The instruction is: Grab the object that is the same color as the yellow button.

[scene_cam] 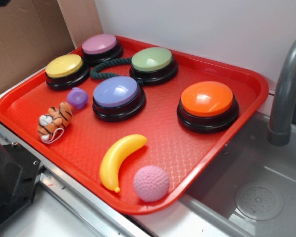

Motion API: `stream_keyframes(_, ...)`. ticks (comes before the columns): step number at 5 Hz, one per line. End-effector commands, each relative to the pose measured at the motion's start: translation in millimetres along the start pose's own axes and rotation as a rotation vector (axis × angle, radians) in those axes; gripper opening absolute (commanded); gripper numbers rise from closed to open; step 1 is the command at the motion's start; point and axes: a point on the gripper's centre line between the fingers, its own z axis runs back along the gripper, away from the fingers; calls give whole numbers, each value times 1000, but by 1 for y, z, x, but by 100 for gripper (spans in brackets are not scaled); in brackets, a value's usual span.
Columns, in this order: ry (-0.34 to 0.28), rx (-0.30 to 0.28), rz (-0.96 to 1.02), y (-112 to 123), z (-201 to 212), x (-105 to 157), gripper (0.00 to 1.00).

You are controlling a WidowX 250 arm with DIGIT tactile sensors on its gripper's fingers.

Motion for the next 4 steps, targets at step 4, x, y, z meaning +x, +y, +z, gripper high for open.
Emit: stream_keyframes(4, 50, -88, 134, -39, -120, 26, 100)
